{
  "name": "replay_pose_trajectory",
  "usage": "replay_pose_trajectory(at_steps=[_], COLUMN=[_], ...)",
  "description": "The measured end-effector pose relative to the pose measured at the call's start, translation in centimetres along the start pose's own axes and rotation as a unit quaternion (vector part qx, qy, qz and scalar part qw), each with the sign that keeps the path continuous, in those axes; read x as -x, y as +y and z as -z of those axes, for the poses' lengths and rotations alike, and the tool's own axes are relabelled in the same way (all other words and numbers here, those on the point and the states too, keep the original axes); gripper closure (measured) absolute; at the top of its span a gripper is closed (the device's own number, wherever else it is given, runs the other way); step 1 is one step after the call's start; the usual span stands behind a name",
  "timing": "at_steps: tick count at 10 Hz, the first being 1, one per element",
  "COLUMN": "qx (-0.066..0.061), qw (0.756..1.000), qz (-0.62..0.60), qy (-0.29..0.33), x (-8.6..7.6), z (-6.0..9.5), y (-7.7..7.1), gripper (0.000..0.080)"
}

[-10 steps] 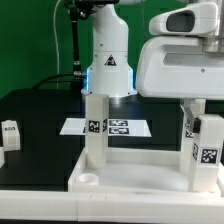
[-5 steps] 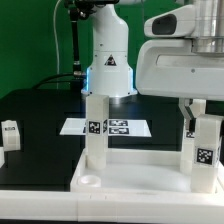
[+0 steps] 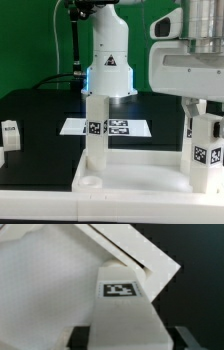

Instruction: Assemble desk

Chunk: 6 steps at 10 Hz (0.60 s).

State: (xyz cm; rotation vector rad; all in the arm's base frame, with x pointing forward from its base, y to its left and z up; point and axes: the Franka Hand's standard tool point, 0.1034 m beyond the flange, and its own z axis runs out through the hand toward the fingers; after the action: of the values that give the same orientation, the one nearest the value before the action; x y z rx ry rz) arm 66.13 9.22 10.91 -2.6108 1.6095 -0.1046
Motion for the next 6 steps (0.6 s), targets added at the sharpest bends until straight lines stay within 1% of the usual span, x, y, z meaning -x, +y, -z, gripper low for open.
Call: replay_pose_trajectory(at_steps=[1,4,6], qx=[0.004,0.004,0.003], qw=[0.999,0.990,0.994], qz=[-0.054,-0.140,-0.111], qy=[-0.002,-0.003,-0.003], x=[-0.02,0.17,0.12], z=[-0.03,-0.04,-0.08], y=[-0.03,-0.07,-0.04], gripper=[0.0509,0.0509,0.0509])
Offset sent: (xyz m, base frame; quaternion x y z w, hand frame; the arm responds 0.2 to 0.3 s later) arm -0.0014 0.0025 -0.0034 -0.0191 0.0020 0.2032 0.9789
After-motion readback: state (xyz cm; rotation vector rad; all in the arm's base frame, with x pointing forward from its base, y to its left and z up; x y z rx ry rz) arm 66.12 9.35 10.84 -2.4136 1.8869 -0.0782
